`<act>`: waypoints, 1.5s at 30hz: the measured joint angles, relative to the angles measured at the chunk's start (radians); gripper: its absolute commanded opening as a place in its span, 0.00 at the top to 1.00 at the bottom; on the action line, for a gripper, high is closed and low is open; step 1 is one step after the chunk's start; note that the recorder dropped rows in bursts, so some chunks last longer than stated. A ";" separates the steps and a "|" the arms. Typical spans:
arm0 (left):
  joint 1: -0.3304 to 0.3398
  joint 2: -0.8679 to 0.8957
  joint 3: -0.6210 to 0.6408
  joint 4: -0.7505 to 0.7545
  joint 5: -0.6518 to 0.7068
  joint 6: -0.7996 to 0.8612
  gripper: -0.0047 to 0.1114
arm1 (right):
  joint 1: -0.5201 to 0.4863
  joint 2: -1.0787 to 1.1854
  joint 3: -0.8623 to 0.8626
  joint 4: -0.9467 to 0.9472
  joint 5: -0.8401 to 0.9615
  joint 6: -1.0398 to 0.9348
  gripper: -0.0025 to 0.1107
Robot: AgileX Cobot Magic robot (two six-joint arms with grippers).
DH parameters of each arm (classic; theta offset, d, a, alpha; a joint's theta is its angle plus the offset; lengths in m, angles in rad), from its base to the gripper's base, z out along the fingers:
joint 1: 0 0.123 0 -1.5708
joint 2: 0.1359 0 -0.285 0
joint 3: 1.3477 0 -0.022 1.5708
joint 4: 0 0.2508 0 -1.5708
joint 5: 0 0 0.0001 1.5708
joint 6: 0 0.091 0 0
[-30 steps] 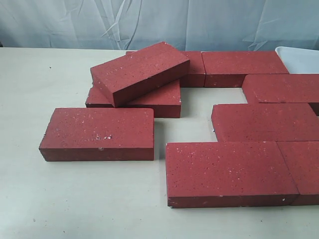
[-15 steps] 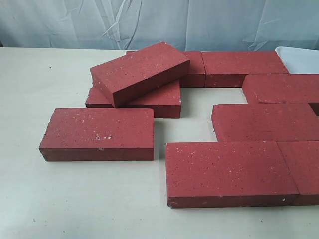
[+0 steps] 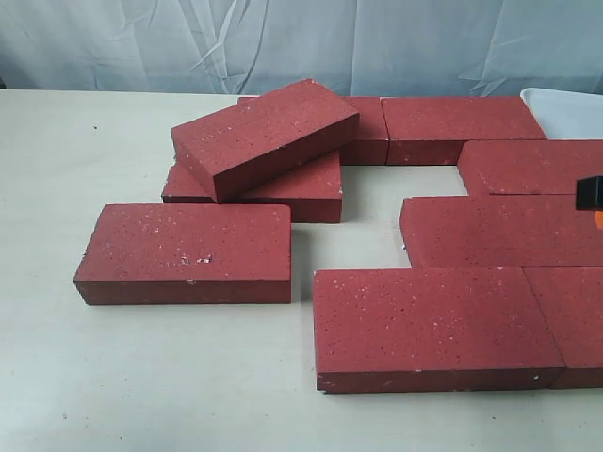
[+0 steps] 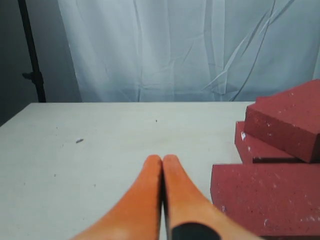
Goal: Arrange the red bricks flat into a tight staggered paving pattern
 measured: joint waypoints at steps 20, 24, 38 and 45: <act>0.000 0.000 0.000 0.000 -0.350 0.000 0.96 | 0.000 0.002 0.000 0.001 -0.007 0.000 0.98; 0.000 0.000 0.000 0.000 -0.355 0.000 0.96 | 0.000 0.002 0.000 0.001 -0.007 0.000 0.98; 0.000 0.075 -0.119 -0.080 -0.175 0.001 0.96 | 0.000 0.002 0.000 0.031 -0.028 0.000 0.98; 0.000 0.283 -0.308 -0.060 0.008 0.004 0.96 | 0.000 0.002 0.000 0.041 -0.042 0.000 0.98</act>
